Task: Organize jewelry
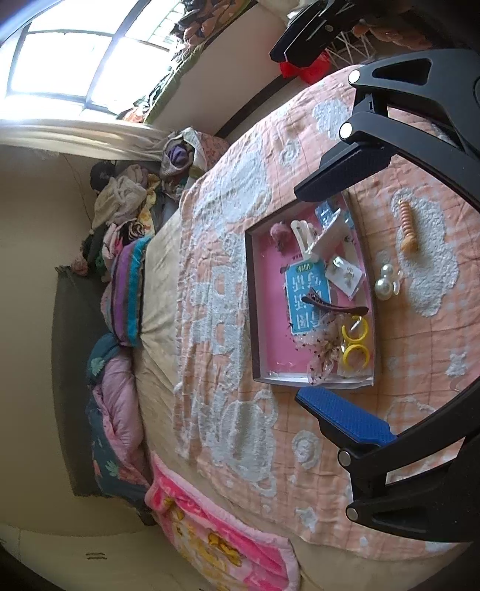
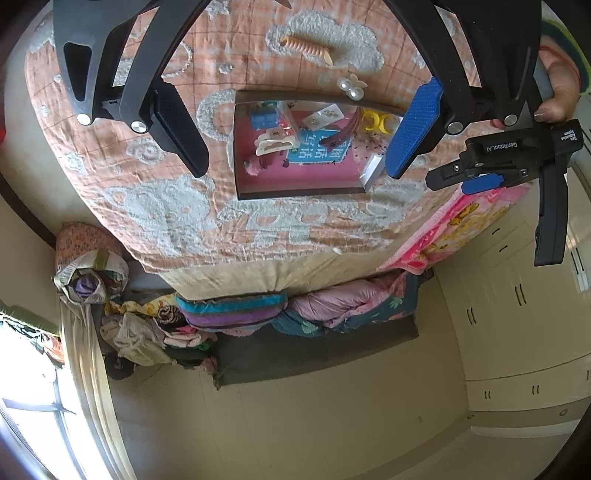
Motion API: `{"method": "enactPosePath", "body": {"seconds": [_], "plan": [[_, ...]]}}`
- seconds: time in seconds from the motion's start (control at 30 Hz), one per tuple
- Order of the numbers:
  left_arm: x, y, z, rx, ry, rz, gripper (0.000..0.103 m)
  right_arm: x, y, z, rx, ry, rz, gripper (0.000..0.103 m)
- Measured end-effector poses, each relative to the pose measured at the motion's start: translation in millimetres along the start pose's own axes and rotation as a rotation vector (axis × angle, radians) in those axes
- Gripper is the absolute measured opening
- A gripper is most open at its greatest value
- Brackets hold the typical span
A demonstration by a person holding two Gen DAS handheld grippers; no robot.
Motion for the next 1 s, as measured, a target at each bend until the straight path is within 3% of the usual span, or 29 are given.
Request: {"method": "enactPosePath", "body": {"seconds": [0.43, 1.0], "plan": [[19.8, -26.4, 16.5, -0.065, -0.010, 0.009, 0.093, 38.2, -1.4, -0.8, 0.028, -0.052, 0.003, 0.099], [0.4, -23.9, 67.8, -0.088, 0.077, -0.033, 0.093, 26.1, -8.1, 57.8, 0.095, 0.057, 0.030, 0.099]]}}
Point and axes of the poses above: each gripper's, at about its wrist camera, not at the fingertips, and x roughly against the way its jaws point, y to its left, z to its underside, the point moved 10 cm from there along -x, roughly the way its jaws point, and after that the axes turned 9 degrees about y, right-handed, at the moved point
